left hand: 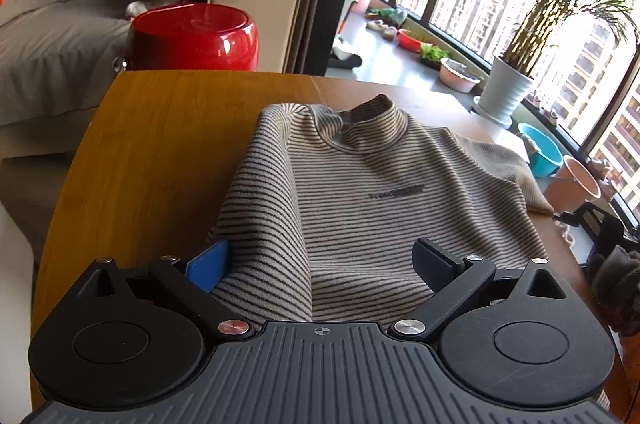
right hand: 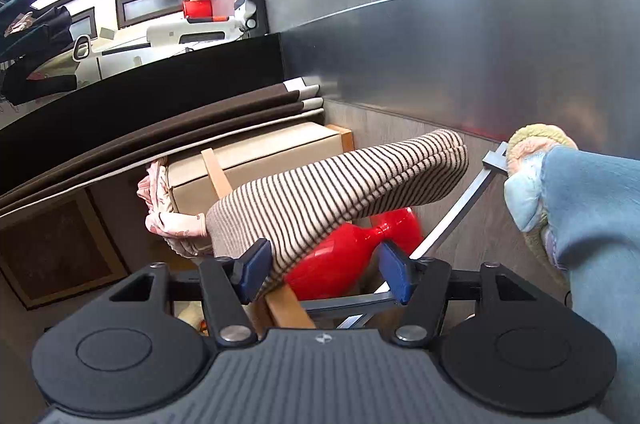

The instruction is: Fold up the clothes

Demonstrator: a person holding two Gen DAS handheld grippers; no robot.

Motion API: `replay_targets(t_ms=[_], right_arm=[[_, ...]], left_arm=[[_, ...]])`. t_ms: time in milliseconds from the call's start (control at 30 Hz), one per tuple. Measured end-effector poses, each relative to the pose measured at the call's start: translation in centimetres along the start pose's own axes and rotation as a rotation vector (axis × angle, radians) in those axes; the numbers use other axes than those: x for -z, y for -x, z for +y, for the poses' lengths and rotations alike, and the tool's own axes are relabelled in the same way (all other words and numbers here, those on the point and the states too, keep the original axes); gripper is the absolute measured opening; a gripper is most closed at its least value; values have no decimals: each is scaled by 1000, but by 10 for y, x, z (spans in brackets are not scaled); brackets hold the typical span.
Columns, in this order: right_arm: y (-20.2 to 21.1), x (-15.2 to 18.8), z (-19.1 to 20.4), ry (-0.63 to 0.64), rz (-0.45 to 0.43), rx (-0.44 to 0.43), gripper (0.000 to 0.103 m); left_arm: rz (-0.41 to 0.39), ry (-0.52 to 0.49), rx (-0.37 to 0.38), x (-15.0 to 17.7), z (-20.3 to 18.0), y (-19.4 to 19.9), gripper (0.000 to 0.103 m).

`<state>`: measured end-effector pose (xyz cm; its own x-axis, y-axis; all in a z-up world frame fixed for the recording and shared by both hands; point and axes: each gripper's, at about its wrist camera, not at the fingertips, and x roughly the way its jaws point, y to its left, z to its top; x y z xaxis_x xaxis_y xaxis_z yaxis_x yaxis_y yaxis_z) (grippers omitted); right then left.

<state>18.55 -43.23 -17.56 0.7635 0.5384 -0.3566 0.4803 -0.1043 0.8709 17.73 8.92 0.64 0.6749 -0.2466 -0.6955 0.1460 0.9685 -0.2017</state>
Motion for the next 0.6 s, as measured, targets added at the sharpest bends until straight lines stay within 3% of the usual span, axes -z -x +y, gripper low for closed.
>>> replay_targets(t_ms=[100,200,233,333,400,533,600], right_arm=[[-22,-16,1,-23,5,-102,57],[-16,-28,27,114,-80,-135,18],[-11,-30,36,142,-105,-154,12],[11,-22,80,308,-190,-192,11],[22,4,125,496,-224,-200,11],[17,93,216,925,-221,-169,9],[-3,142,245,1091,-179,-139,9]], left_arm=[[9,10,-12,-2,-2,-2,100],[12,13,-11,-1,6,-7,101],[13,14,-11,-1,9,-8,101],[16,16,-9,0,17,-13,99],[18,17,-9,0,23,-16,88],[-3,42,-7,-5,46,-21,49],[-30,89,-6,-9,62,-21,44]])
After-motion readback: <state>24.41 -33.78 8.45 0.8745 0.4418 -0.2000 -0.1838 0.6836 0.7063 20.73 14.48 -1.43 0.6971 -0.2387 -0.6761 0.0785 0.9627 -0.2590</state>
